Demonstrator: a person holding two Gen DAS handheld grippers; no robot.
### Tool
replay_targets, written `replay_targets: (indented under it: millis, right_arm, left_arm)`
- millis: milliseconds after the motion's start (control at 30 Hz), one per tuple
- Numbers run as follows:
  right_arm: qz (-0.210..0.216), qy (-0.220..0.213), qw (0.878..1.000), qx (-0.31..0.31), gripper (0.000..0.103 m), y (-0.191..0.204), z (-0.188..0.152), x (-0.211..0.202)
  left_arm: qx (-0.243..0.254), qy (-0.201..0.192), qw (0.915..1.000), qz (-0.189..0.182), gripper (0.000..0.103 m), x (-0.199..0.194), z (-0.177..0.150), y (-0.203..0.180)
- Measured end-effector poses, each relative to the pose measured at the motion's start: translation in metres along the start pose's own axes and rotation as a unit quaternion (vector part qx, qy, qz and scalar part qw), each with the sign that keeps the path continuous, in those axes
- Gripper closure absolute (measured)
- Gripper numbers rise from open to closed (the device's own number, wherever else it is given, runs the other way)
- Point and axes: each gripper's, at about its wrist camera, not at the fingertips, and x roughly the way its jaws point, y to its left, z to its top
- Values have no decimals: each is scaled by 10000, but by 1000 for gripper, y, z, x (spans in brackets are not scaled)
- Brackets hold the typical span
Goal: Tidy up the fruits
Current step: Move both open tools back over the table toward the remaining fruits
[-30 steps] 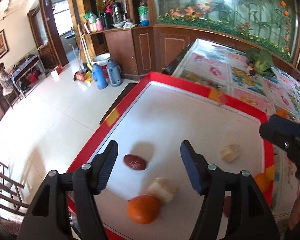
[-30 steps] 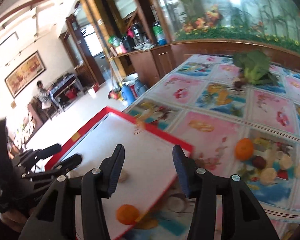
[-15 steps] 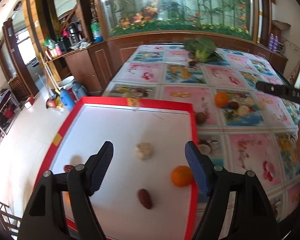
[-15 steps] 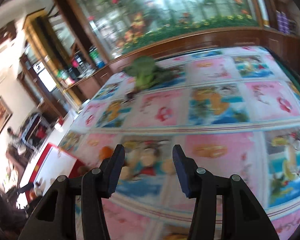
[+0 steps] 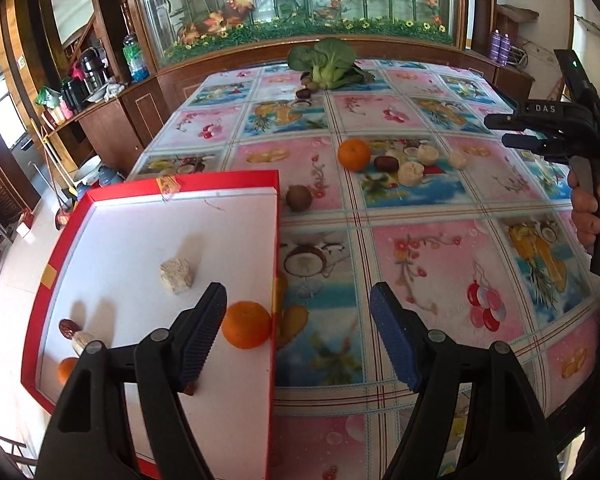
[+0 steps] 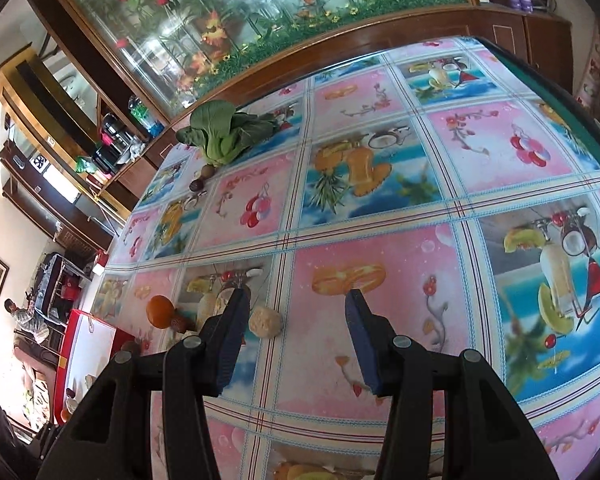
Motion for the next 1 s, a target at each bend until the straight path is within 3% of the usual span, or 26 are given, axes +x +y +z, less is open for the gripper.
replay_targets:
  millis: [167, 1000]
  right_arm:
    - [-39, 69, 10000, 7, 53, -3, 0, 2]
    - [47, 439, 9989, -150, 53, 9, -5, 19]
  left_arm:
    - [63, 165, 9998, -88, 28, 10, -7, -5]
    - [124, 250, 9993, -253, 25, 21, -4, -18]
